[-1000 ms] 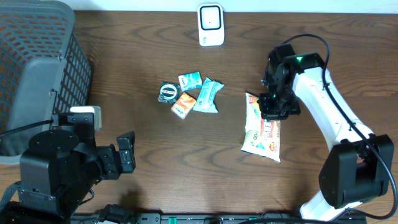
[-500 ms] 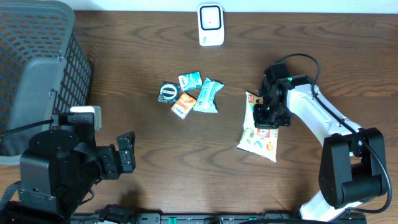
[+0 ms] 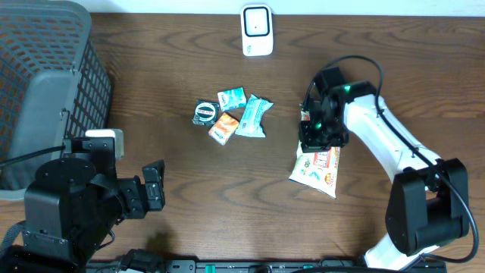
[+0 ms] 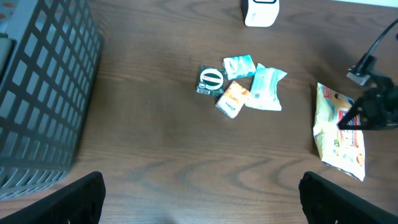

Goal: Scan the item barcode

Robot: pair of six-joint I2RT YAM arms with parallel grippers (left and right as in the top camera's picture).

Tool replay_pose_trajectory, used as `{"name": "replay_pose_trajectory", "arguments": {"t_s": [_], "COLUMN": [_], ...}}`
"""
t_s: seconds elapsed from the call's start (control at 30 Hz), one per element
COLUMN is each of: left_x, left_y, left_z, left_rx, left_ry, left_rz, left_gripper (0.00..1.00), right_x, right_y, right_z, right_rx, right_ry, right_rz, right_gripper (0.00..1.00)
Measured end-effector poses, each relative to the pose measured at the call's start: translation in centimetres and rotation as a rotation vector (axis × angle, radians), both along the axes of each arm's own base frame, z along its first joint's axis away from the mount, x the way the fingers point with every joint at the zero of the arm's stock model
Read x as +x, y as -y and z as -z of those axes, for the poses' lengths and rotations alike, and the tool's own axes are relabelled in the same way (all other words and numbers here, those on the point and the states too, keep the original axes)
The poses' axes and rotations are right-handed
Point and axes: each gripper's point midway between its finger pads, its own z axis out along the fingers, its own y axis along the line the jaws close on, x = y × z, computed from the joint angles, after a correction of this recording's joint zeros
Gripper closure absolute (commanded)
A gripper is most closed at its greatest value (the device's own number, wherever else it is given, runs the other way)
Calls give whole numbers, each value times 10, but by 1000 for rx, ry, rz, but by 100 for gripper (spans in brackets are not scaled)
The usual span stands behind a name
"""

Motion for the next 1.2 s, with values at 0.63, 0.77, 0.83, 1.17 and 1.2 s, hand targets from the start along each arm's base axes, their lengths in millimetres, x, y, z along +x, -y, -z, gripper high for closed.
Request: {"name": "replay_pose_trajectory", "arguments": {"t_s": [0.63,0.77,0.83,1.17,1.2], "left_x": [0,0,0,0,0], "left_y": [0,0,0,0,0], "left_z": [0,0,0,0,0], "left_rx": [0,0,0,0,0], "left_ry": [-1,-1,-1,-1,-1], "left_rz": [0,0,0,0,0], "left_gripper": [2,3,2,2,2], "right_x": [-45,-38,-34,-19,-19], "right_y": [-5,3,8,58,62], "right_z": [-4,-3,-3,-3,-3], "right_rx": [-125,-139,-138,-147,-148], "right_ry": [-114,-101,-92,-112,-117], "right_rz": [-134,-113,-94,72,77], "right_gripper": [99,99,99,90,89]}}
